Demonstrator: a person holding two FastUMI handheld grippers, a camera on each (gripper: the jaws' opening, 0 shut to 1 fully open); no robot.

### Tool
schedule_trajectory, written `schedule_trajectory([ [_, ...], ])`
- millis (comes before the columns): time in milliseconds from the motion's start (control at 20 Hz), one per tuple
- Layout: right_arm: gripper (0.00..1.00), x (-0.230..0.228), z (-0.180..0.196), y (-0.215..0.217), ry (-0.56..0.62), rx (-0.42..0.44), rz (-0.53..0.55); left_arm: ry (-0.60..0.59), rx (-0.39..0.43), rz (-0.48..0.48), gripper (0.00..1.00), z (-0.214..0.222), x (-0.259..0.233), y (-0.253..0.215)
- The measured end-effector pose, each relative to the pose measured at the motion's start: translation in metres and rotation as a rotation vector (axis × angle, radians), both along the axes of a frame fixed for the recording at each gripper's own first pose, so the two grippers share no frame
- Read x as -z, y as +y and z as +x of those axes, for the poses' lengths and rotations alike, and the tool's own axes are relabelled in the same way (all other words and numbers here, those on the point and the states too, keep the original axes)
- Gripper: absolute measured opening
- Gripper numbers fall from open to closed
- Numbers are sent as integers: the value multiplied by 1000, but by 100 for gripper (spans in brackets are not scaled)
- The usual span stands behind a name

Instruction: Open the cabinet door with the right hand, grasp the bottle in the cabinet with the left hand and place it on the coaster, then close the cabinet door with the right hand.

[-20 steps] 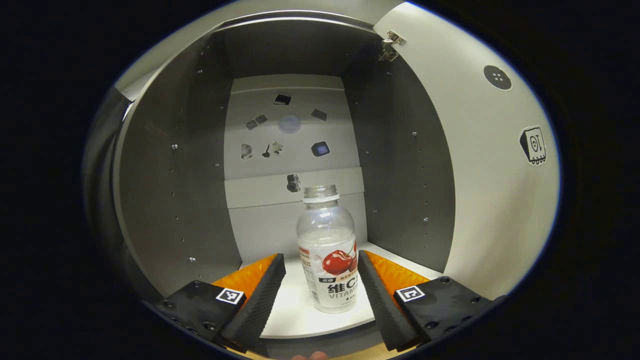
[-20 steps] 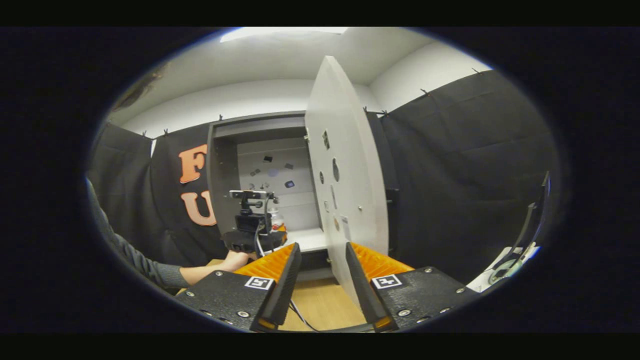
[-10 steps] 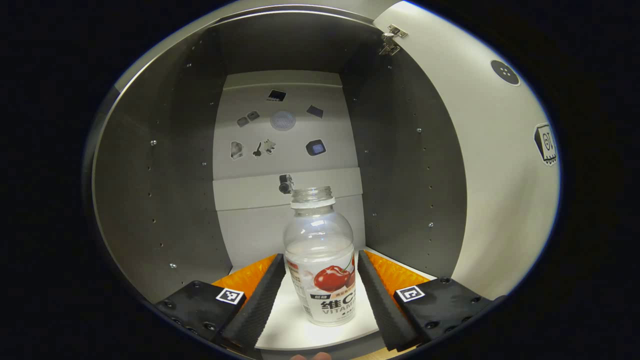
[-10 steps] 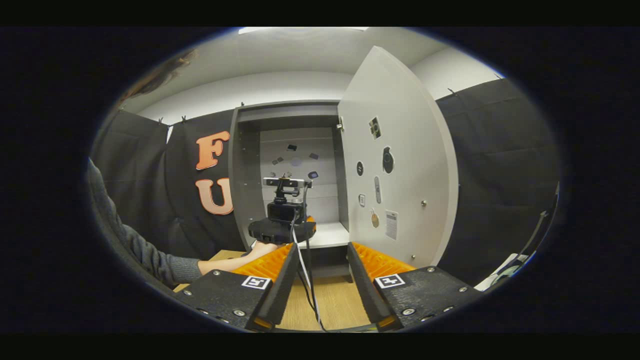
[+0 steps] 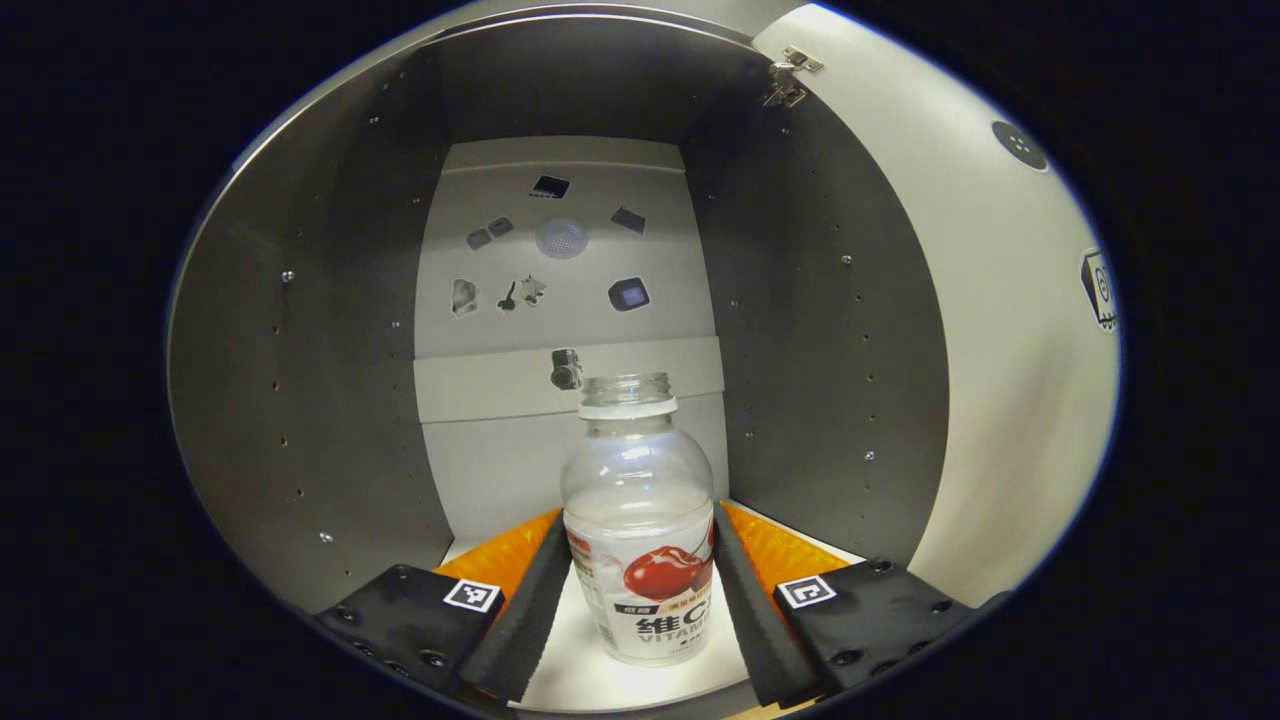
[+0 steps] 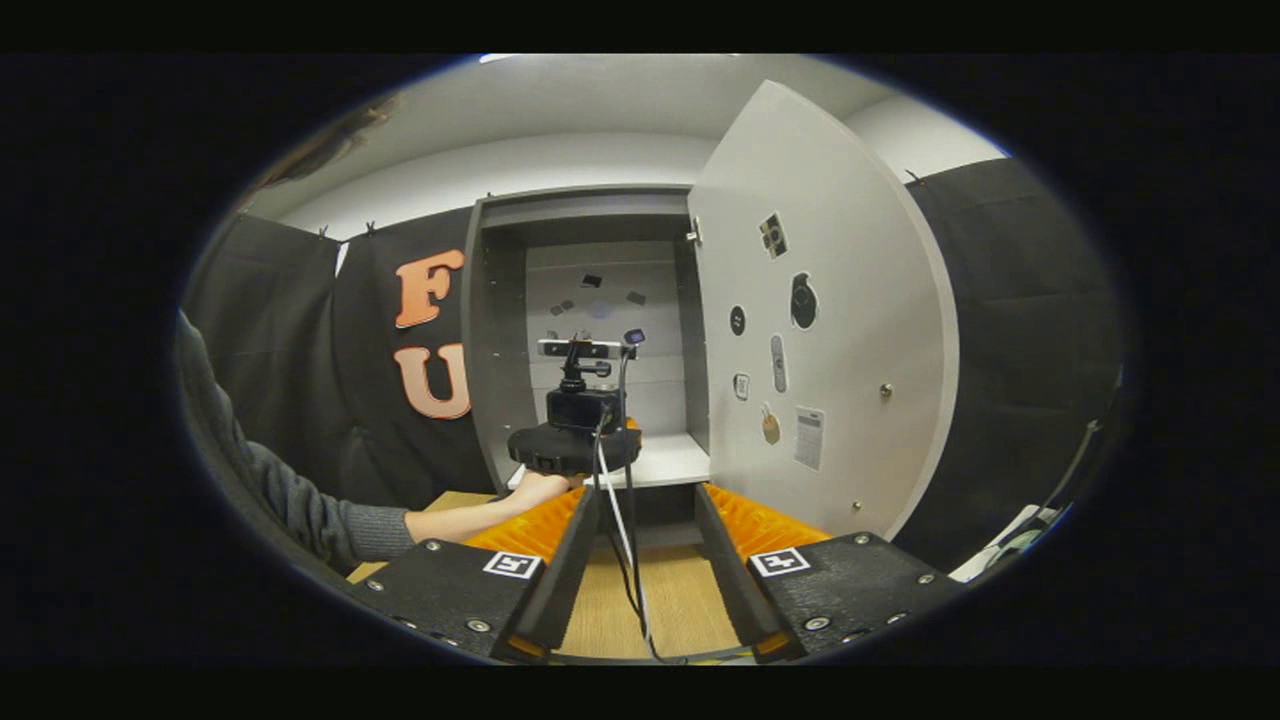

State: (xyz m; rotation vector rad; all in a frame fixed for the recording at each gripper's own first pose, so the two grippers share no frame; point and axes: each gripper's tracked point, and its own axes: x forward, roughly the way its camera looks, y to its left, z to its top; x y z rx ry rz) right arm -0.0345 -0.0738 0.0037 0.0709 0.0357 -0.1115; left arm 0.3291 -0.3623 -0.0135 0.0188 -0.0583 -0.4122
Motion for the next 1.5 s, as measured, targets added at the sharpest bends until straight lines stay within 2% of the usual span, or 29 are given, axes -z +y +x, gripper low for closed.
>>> schedule_trajectory([
  [250, 61, 2, 0, 2, 1, -15, 6, -4, -1, -20, 86, -14, -8, 10],
  [300, 62, 3, -2, 2, 2, -18, 4, -2, 2, -29, 87, -21, -10, 15],
  [350, 58, 3, -3, 5, 3, -26, 5, -3, -4, -36, 86, -27, -12, 20],
  [400, 61, 3, -6, 6, 2, -34, 7, -8, -12, -40, 87, -34, -14, 28],
  [500, 58, 5, -14, 7, -3, -49, 11, -15, -24, -33, 86, -49, -14, 42],
  [800, 61, 19, -27, 15, 12, -105, 37, 4, -55, -41, 84, -101, -2, 86],
  [950, 61, 25, -33, 23, 26, -143, 34, 2, -76, -8, 86, -122, 9, 106],
  [1250, 61, 40, -45, 36, 66, -213, 40, 57, -130, -19, 86, -159, 45, 147],
  [1350, 58, 45, -48, 40, 76, -233, 49, 60, -150, -7, 87, -170, 60, 160],
  [1400, 61, 48, -47, 41, 83, -241, 50, 52, -162, 3, 84, -176, 64, 167],
  [1500, 58, 53, -50, 45, 96, -257, 49, 40, -171, 9, 86, -189, 72, 176],
])
